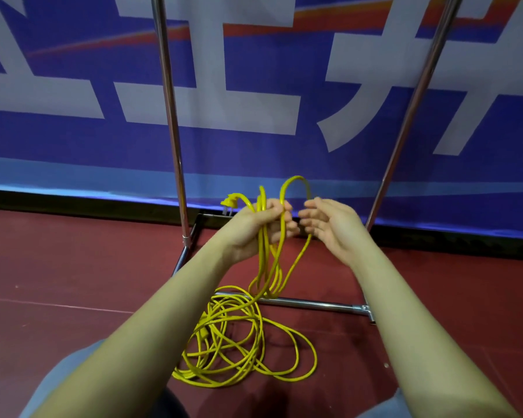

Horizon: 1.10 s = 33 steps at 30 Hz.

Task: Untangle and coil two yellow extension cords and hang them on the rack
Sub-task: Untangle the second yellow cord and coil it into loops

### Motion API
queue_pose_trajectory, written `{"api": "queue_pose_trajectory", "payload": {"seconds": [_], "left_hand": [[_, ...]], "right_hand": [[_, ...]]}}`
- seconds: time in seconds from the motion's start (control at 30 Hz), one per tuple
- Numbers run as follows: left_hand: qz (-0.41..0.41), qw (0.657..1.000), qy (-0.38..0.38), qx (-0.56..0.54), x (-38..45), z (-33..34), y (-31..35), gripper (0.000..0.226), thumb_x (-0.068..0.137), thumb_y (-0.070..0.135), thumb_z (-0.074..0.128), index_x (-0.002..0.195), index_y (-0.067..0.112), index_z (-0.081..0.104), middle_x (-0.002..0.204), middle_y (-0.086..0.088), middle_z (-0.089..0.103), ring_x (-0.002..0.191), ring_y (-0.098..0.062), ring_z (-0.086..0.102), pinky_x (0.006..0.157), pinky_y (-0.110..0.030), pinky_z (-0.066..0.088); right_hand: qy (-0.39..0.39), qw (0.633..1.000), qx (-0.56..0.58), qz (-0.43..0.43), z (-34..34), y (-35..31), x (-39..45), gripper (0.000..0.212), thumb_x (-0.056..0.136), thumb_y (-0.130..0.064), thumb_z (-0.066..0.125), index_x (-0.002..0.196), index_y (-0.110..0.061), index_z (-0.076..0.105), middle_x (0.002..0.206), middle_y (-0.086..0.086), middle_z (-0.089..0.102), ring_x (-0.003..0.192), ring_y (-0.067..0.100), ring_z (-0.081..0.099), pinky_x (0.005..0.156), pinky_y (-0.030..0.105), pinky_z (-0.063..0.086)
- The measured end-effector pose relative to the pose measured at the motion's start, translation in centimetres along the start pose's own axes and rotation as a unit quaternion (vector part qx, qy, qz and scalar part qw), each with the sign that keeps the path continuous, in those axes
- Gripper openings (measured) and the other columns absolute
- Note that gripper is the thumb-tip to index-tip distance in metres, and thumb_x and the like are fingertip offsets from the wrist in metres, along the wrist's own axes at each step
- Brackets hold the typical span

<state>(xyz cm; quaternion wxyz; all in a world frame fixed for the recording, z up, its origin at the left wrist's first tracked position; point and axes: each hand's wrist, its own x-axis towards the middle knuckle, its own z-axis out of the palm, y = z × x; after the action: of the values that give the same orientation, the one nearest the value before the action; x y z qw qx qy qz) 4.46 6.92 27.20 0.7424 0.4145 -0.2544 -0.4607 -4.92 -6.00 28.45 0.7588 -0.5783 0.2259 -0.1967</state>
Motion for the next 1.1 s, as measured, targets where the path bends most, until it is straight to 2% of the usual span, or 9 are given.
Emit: {"api": "queue_pose_trajectory", "payload": {"seconds": [0.2, 0.33, 0.5, 0.7, 0.77, 0.87, 0.93, 1.0, 1.1], "left_hand": [[0.102, 0.985, 0.078, -0.117, 0.3, 0.1, 2.4, 0.021, 0.100, 0.006, 0.036, 0.086, 0.006, 0.052, 0.063, -0.003, 0.062, 0.063, -0.015, 0.067, 0.076, -0.030, 0.058], [0.118, 0.984, 0.102, -0.080, -0.3, -0.4, 3.3, 0.017, 0.099, 0.011, 0.039, 0.090, 0.008, 0.054, 0.071, -0.003, 0.069, 0.074, -0.017, 0.071, 0.078, -0.031, 0.057], [0.139, 0.979, 0.124, -0.087, -0.9, -1.5, 4.1, 0.020, 0.101, 0.018, 0.038, 0.100, 0.010, 0.056, 0.086, -0.002, 0.073, 0.085, -0.016, 0.071, 0.078, -0.028, 0.057], [0.161, 0.967, 0.137, -0.141, -1.0, -0.4, 4.1, 0.019, 0.098, 0.026, 0.045, 0.105, 0.015, 0.057, 0.074, -0.001, 0.070, 0.055, -0.010, 0.063, 0.069, -0.026, 0.058], [0.143, 0.969, 0.129, -0.153, -1.0, -0.5, 4.1, 0.024, 0.098, 0.026, 0.044, 0.094, 0.011, 0.062, 0.076, -0.003, 0.071, 0.064, -0.013, 0.067, 0.077, -0.032, 0.059], [0.114, 0.975, 0.104, -0.157, -0.9, -0.7, 4.0, 0.055, 0.099, 0.034, 0.039, 0.054, 0.012, 0.062, 0.088, -0.007, 0.073, 0.086, -0.020, 0.070, 0.091, -0.039, 0.051], [0.115, 0.975, 0.088, -0.168, -0.8, -0.6, 4.1, 0.063, 0.099, 0.035, 0.037, 0.045, 0.012, 0.058, 0.092, -0.007, 0.073, 0.085, -0.018, 0.070, 0.093, -0.037, 0.049], [0.122, 0.969, 0.079, -0.199, -0.8, -0.2, 4.1, 0.058, 0.099, 0.030, 0.039, 0.053, 0.008, 0.066, 0.091, -0.010, 0.073, 0.071, -0.014, 0.069, 0.086, -0.033, 0.053], [0.138, 0.962, 0.088, -0.219, -0.9, 0.3, 4.1, 0.036, 0.100, 0.025, 0.040, 0.093, 0.005, 0.068, 0.093, -0.011, 0.073, 0.048, -0.007, 0.057, 0.077, -0.028, 0.058]], "right_hand": [[-0.195, 0.967, -0.161, 0.025, 1.5, 2.7, -1.2, 0.011, 0.093, -0.013, 0.054, 0.087, -0.015, 0.063, 0.070, -0.005, 0.066, 0.066, 0.010, 0.054, 0.072, 0.023, 0.044], [-0.148, 0.975, -0.150, -0.065, 2.8, 2.9, -1.3, 0.012, 0.091, -0.003, 0.054, 0.083, -0.011, 0.059, 0.070, 0.004, 0.059, 0.057, 0.008, 0.060, 0.068, 0.024, 0.052], [-0.117, 0.965, -0.195, -0.130, 3.1, 2.0, -1.5, 0.024, 0.101, -0.011, 0.039, 0.088, -0.014, 0.059, 0.053, -0.007, 0.032, 0.041, 0.003, 0.026, 0.043, 0.016, 0.023], [-0.195, 0.946, -0.236, -0.105, 3.2, 1.5, -1.8, 0.027, 0.102, -0.014, 0.037, 0.088, -0.013, 0.059, 0.049, -0.012, 0.030, 0.042, 0.003, 0.021, 0.042, 0.015, 0.021], [-0.200, 0.947, -0.233, -0.095, 3.0, 1.5, -1.8, 0.026, 0.102, -0.013, 0.037, 0.089, -0.012, 0.060, 0.049, -0.012, 0.029, 0.042, 0.003, 0.021, 0.042, 0.015, 0.020], [-0.227, 0.945, -0.227, -0.065, 2.5, 1.6, -1.6, 0.025, 0.101, -0.013, 0.038, 0.089, -0.012, 0.060, 0.049, -0.010, 0.027, 0.041, 0.003, 0.019, 0.041, 0.015, 0.019], [-0.229, 0.943, -0.232, -0.061, 2.4, 1.7, -1.7, 0.024, 0.101, -0.012, 0.039, 0.090, -0.012, 0.061, 0.049, -0.009, 0.028, 0.041, 0.003, 0.020, 0.041, 0.015, 0.019], [-0.188, 0.948, -0.241, -0.089, 2.5, 1.8, -1.8, 0.023, 0.100, -0.012, 0.041, 0.094, -0.015, 0.062, 0.052, -0.007, 0.031, 0.043, 0.001, 0.025, 0.043, 0.015, 0.023], [-0.167, 0.953, -0.234, -0.098, 2.8, 1.9, -1.8, 0.024, 0.100, -0.012, 0.040, 0.103, -0.025, 0.060, 0.060, -0.003, 0.035, 0.045, -0.001, 0.031, 0.047, 0.015, 0.027]]}}
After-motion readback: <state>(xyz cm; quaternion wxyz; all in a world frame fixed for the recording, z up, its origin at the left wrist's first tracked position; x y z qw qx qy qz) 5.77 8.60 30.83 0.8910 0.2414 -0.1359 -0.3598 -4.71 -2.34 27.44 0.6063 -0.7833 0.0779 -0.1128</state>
